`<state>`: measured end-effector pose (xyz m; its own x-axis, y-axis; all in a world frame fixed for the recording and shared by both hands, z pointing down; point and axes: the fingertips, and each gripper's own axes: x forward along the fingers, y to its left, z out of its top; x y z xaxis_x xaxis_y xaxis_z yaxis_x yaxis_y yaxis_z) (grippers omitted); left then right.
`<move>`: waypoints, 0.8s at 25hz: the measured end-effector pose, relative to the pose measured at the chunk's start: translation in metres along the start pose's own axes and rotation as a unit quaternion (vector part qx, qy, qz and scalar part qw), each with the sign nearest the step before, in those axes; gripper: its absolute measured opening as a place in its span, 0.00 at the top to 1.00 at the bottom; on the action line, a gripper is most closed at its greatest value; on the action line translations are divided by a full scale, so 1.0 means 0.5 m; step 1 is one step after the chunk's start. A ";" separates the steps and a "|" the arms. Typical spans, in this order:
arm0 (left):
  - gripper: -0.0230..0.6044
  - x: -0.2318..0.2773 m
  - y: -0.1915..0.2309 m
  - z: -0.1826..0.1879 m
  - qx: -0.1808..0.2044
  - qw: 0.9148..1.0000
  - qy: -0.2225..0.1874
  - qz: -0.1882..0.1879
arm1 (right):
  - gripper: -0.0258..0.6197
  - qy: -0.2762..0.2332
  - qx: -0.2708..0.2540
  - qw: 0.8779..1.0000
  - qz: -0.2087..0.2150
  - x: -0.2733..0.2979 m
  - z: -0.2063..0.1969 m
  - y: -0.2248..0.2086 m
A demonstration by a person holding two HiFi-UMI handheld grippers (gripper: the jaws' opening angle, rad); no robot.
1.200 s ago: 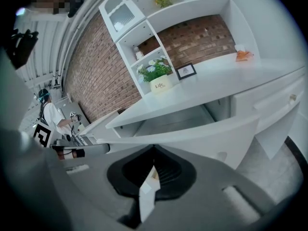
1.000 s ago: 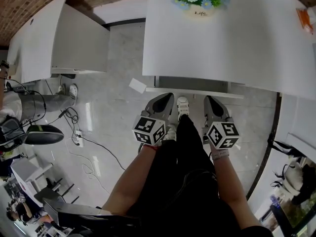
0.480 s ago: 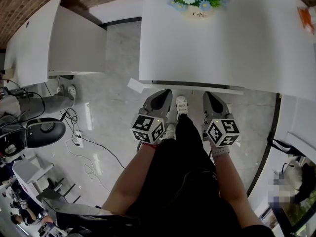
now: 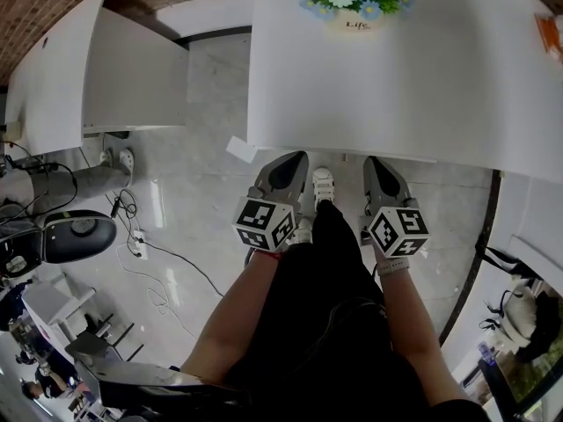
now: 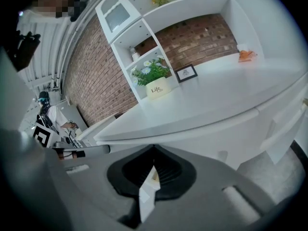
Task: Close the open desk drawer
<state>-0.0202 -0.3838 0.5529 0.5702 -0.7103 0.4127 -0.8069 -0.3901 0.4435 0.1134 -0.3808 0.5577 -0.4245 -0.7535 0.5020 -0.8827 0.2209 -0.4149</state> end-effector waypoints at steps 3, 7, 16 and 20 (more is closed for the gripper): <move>0.96 0.004 0.004 0.004 -0.002 1.000 -0.002 -0.001 | 0.96 -0.003 0.003 1.000 -0.004 0.006 0.005 0.000; 0.96 0.006 0.004 0.003 -0.003 1.000 -0.004 -0.004 | 0.96 -0.009 0.006 1.000 -0.005 0.006 0.004 -0.002; 0.96 -0.024 -0.007 0.006 0.003 1.000 -0.011 0.000 | 0.96 -0.013 -0.031 0.999 0.003 -0.033 0.000 -0.007; 0.96 -0.057 -0.005 0.021 0.013 1.000 -0.025 0.007 | 0.96 -0.024 -0.072 0.997 0.004 -0.062 0.007 0.005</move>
<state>-0.0360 -0.3690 0.5318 0.5513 -0.7441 0.3772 -0.8184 -0.3945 0.4179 0.1249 -0.3590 0.5387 -0.4247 -0.7798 0.4599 -0.9005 0.3115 -0.3034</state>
